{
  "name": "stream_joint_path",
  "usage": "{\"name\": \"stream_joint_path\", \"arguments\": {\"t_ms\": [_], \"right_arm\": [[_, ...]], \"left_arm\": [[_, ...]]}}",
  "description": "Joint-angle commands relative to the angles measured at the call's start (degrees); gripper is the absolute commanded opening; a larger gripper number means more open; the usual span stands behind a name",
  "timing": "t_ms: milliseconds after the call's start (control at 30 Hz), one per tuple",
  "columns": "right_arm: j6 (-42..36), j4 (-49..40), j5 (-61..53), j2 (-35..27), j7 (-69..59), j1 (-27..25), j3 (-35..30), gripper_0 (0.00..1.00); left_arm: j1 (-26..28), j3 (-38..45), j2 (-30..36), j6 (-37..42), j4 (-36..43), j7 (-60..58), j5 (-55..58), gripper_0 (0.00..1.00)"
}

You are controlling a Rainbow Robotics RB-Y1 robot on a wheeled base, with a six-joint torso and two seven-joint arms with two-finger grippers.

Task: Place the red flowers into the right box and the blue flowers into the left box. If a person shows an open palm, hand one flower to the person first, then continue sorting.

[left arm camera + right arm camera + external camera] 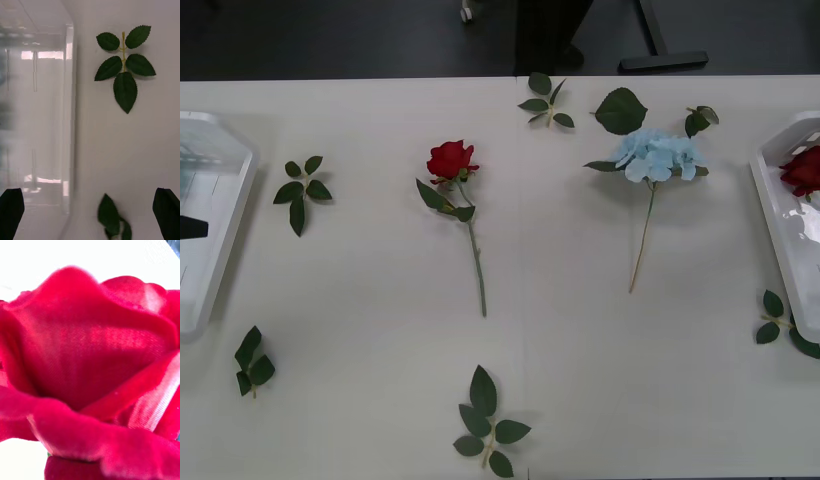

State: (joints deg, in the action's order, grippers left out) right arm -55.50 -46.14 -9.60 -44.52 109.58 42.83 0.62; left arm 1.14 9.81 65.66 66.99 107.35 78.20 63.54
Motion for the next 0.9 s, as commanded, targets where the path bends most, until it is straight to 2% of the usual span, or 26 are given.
{"name": "stream_joint_path", "arguments": {"t_ms": [33,67,167,267,533,667,767,900], "right_arm": [[-0.8,-0.4,1.0,0.4,0.0,2.4,-1.0,0.35],[-1.4,-0.4,0.8,0.4,0.0,2.4,-1.1,0.49],[-2.8,-0.4,0.1,0.1,0.5,2.7,-1.7,0.81],[-6.0,-0.6,-2.3,-0.5,1.6,3.8,-2.0,0.94],[-22.1,-1.5,-16.6,-3.7,10.0,10.3,-2.8,0.98],[-30.6,-6.5,-26.3,-4.1,10.5,10.5,-3.5,0.99],[-35.2,-11.4,-32.3,-2.2,4.8,9.1,-2.4,0.99],[-36.6,-16.4,-36.7,0.7,-6.2,7.6,0.4,1.0]], "left_arm": [[-5.3,-3.8,-2.8,0.5,2.9,-0.1,-1.8,1.0],[-6.2,-4.8,-3.3,0.5,2.9,-1.4,-1.9,1.0],[-9.6,-8.7,-5.3,0.5,3.0,-5.7,-4.9,1.0],[-12.2,-12.4,-7.3,0.5,3.0,-8.5,-9.0,1.0],[-18.8,-23.2,-15.8,0.6,3.3,-17.7,-24.8,1.0],[-22.4,-28.7,-19.7,2.3,3.4,-22.3,-30.8,1.0],[-26.4,-33.5,-23.1,5.1,3.3,-25.4,-34.9,1.0],[-30.8,-37.7,-27.9,8.8,2.6,-28.5,-39.0,1.0]]}}
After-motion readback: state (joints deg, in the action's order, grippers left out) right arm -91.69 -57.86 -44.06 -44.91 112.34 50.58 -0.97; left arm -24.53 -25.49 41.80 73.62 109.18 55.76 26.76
